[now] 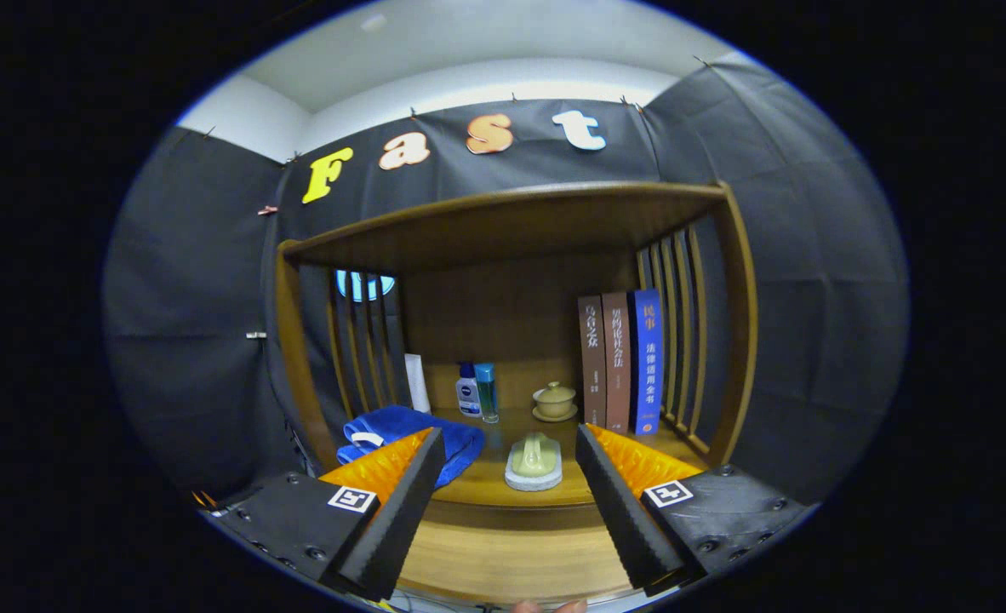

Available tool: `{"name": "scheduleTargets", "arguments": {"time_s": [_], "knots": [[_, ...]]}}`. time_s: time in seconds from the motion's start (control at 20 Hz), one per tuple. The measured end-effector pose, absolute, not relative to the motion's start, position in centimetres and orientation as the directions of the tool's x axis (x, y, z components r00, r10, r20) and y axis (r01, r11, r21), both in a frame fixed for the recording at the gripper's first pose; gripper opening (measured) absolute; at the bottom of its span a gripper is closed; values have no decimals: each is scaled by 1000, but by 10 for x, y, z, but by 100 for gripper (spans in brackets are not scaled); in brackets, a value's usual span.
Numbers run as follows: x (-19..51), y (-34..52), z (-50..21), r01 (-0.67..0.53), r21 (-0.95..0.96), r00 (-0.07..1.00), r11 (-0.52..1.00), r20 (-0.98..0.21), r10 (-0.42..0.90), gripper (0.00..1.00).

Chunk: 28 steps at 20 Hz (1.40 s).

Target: Pull open the drawer, take out the items inside it, and place them on the countertop above the cabinet.

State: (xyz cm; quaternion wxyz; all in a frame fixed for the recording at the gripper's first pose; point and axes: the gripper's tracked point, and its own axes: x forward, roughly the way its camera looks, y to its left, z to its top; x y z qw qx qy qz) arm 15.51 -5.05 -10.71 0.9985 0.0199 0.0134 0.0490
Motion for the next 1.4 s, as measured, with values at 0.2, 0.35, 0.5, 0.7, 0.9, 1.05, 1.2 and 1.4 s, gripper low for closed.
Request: {"name": "scheduleTargets", "arguments": {"time_s": [0.2, 0.35, 0.5, 0.7, 0.9, 1.05, 1.2, 1.4], "knots": [[104, -49, -117, -51, 140, 998, 989, 41, 46, 99], [82, -56, -141, -8, 162, 1000, 987, 26, 4, 99], [65, -54, -170, 5, 123, 1000, 992, 12, -7, 99], [44, -33, -222, -34, 30, 998, 999, -47, 35, 99], [47, -22, -276, -41, 47, 989, 998, -138, 48, 99], [55, -25, -307, -29, 39, 980, 999, -194, 36, 99], [64, -25, -330, -19, 32, 973, 999, -231, 26, 99], [70, -19, -352, -14, 4, 964, 1000, -267, 14, 99]]}}
